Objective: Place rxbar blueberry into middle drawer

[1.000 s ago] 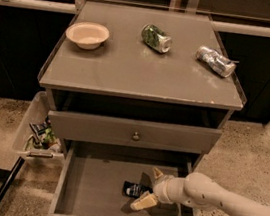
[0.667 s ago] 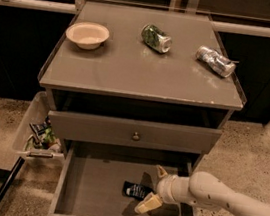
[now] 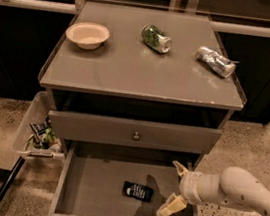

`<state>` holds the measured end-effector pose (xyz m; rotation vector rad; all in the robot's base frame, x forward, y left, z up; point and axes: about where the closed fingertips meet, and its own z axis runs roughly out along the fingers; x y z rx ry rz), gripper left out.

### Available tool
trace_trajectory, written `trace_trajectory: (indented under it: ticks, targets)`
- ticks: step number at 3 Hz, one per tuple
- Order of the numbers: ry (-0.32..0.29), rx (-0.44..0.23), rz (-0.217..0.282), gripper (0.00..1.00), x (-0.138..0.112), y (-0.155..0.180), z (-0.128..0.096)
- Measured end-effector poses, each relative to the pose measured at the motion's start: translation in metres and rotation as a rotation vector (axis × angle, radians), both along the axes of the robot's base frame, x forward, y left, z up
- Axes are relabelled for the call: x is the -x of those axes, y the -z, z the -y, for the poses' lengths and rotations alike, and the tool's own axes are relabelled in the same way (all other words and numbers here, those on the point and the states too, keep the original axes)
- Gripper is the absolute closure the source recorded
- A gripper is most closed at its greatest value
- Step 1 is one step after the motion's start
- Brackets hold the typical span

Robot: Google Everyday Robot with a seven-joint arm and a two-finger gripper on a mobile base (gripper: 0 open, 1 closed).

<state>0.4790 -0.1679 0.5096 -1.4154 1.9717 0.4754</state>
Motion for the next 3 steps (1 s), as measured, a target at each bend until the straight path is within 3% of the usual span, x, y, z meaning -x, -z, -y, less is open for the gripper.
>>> trace_trajectory:
  ticks: [1, 2, 3]
  targets:
    - [-0.048, 0.006, 0.016, 0.00, 0.017, -0.042, 0.025]
    - [-0.064, 0.035, 0.066, 0.00, 0.037, -0.082, 0.048]
    - [-0.064, 0.035, 0.066, 0.00, 0.037, -0.082, 0.048]
